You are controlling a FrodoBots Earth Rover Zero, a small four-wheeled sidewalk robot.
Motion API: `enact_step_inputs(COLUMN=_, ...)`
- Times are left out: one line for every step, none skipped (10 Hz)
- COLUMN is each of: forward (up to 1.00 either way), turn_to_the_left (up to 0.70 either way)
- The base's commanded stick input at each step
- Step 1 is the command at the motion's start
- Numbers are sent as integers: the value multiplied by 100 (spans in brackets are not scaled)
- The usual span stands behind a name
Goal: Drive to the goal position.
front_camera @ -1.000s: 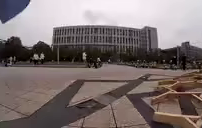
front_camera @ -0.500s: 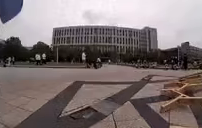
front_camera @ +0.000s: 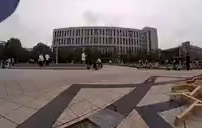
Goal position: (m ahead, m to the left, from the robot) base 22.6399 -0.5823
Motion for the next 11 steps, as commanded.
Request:
enact_step_inputs(forward=60, turn_to_the_left=1)
enact_step_inputs(forward=60, turn_to_the_left=1)
enact_step_inputs(forward=60, turn_to_the_left=1)
enact_step_inputs(forward=60, turn_to_the_left=1)
enact_step_inputs(forward=60, turn_to_the_left=1)
enact_step_inputs(forward=60, turn_to_the_left=1)
enact_step_inputs(forward=60, turn_to_the_left=1)
enact_step_inputs(forward=60, turn_to_the_left=1)
enact_step_inputs(forward=58, turn_to_the_left=1)
enact_step_inputs(forward=56, turn_to_the_left=1)
enact_step_inputs(forward=56, turn_to_the_left=1)
